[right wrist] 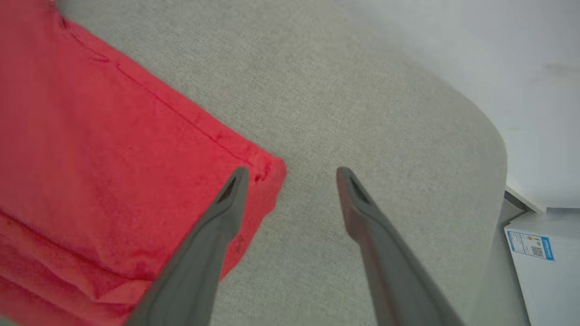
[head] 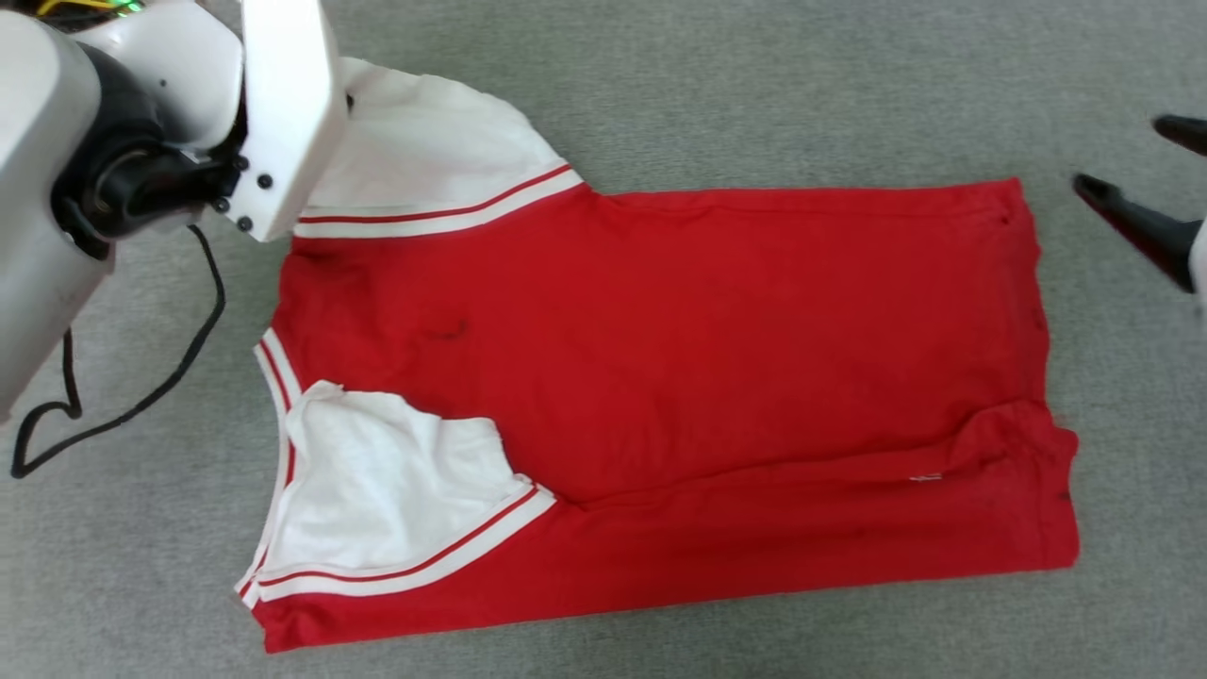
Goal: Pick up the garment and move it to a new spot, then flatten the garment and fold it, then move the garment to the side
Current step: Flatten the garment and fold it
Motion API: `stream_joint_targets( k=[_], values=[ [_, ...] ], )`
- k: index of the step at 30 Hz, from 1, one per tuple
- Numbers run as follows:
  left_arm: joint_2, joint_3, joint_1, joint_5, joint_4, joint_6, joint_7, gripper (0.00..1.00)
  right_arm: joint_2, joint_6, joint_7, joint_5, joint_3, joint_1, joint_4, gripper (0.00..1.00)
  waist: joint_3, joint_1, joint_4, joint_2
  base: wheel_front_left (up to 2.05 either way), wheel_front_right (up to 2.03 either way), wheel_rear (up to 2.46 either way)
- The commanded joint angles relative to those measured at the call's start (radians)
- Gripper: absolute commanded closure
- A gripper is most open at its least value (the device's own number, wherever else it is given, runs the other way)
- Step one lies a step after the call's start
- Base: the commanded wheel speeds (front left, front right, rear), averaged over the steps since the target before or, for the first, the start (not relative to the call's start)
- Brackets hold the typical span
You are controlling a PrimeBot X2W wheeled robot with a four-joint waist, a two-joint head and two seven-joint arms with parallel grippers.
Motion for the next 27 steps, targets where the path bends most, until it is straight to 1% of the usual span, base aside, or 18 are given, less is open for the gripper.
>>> stream_joint_targets(
  k=[1, 3, 6, 8, 14, 19, 23, 24, 25, 26, 27],
  values=[
    [0.0, -0.004, 0.014, -0.005, -0.007, 0.0, -0.005, 1.0, -0.02, -0.001, 0.036, 0.022, 0.015, -0.036, 0.011, 0.0, 0.0, 0.0, 0.012, 0.0, 0.0, 0.0, 0.0],
    [-0.003, -0.007, 0.014, -0.007, -0.023, -0.001, -0.013, 1.0, -0.052, -0.001, 0.132, 0.074, 0.065, -0.077, 0.044, 0.0, 0.006, 0.0, 0.025, 0.0, 0.0, 0.0, 0.0],
    [-0.007, -0.011, 0.008, -0.005, -0.041, -0.001, -0.026, 1.0, -0.056, -0.001, 0.249, 0.129, 0.106, -0.136, 0.105, 0.0, 0.019, 0.0, 0.042, 0.0, 0.0, 0.0, 0.0],
    [-0.01, -0.013, -0.001, -0.004, -0.05, -0.001, -0.03, 1.0, -0.043, -0.001, 0.296, 0.143, 0.126, -0.167, 0.147, 0.0, 0.032, 0.0, 0.053, 0.0, 0.0, 0.0, 0.0],
    [-0.022, 0.0, -0.024, -0.013, -0.068, -0.002, -0.056, 1.0, 0.055, -0.001, 0.281, 0.125, 0.136, -0.222, 0.301, 0.0, 0.072, 0.0, 0.085, 0.0, 0.0, 0.0, 0.0],
    [-0.024, 0.0, -0.03, -0.01, -0.076, -0.002, -0.073, 1.0, 0.092, -0.001, 0.262, 0.098, 0.188, -0.193, 0.4, 0.0, 0.094, 0.0, 0.102, 0.0, 0.0, 0.0, 0.0],
    [-0.027, -0.004, -0.025, -0.012, -0.076, -0.002, -0.084, 1.0, 0.125, -0.001, 0.218, 0.116, 0.224, -0.15, 0.459, 0.0, 0.099, 0.0, 0.108, 0.0, 0.0, 0.0, 0.0],
    [-0.024, -0.006, -0.019, -0.014, -0.073, -0.002, -0.089, 1.0, 0.124, -0.001, 0.202, 0.118, 0.233, -0.15, 0.461, 0.25, 0.097, 0.0, 0.106, 0.0, 0.0, 0.0, 0.0],
    [-0.021, -0.008, -0.014, -0.014, -0.07, -0.002, -0.091, 1.0, 0.127, -0.001, 0.186, 0.128, 0.232, -0.155, 0.465, 0.8, 0.094, 0.0, 0.103, 0.0, 0.0, 0.0, 0.0],
    [-0.018, -0.009, -0.007, -0.015, -0.067, -0.002, -0.096, 1.0, 0.128, -0.001, 0.171, 0.136, 0.231, -0.162, 0.468, 1.0, 0.087, 0.0, 0.1, 0.0, 0.0, 0.0, 0.0],
    [-0.017, -0.007, -0.001, -0.02, -0.063, -0.002, -0.104, 1.0, 0.125, -0.001, 0.143, 0.136, 0.227, -0.175, 0.465, 1.0, 0.079, 0.0, 0.097, 0.0, 0.0, 0.0, 0.0]
  ],
)
